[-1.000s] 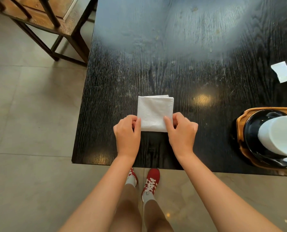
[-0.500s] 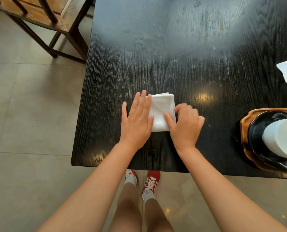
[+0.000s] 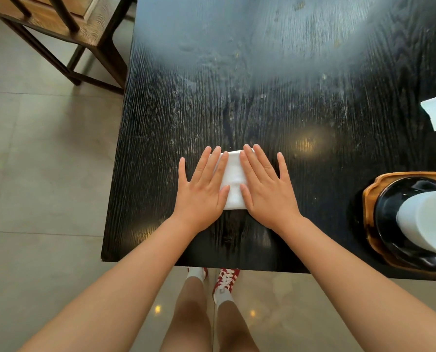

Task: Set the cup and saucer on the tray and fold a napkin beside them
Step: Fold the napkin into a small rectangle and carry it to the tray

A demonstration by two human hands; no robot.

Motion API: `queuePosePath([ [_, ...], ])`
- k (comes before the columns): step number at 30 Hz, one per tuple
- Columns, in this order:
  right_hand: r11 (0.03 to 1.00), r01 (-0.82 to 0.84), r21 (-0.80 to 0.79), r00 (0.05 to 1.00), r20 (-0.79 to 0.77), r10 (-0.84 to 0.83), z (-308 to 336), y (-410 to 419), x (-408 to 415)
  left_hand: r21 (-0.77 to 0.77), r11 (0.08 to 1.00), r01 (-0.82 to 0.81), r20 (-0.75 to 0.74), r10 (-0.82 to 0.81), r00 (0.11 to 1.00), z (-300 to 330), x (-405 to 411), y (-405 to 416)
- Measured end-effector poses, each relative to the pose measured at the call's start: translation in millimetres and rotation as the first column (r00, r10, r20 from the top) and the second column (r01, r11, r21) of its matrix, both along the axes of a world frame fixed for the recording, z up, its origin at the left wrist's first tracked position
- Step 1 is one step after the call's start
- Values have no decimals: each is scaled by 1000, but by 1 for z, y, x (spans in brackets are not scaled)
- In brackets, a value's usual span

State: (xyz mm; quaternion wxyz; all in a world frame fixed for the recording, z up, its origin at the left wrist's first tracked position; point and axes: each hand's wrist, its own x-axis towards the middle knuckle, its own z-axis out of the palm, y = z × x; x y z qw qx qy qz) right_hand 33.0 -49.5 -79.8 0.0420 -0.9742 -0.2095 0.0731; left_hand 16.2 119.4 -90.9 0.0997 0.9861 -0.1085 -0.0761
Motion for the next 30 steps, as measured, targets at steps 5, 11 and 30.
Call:
queuePosePath([
  [5, 1000, 7, -19, 1000, -18, -7, 3, 1, 0, 5, 1000, 18, -69, -18, 997, 7, 2, 2],
  [11, 999, 2, -40, 1000, -25, -3, 2, 0, 0, -470, 758, -452, -98, 464, 880, 35, -12, -10],
  [30, 904, -428, -22, 904, -19, 428, 9, -30, -40, -283, 881, -379, -808, -6, 589, 69, 33, 13],
])
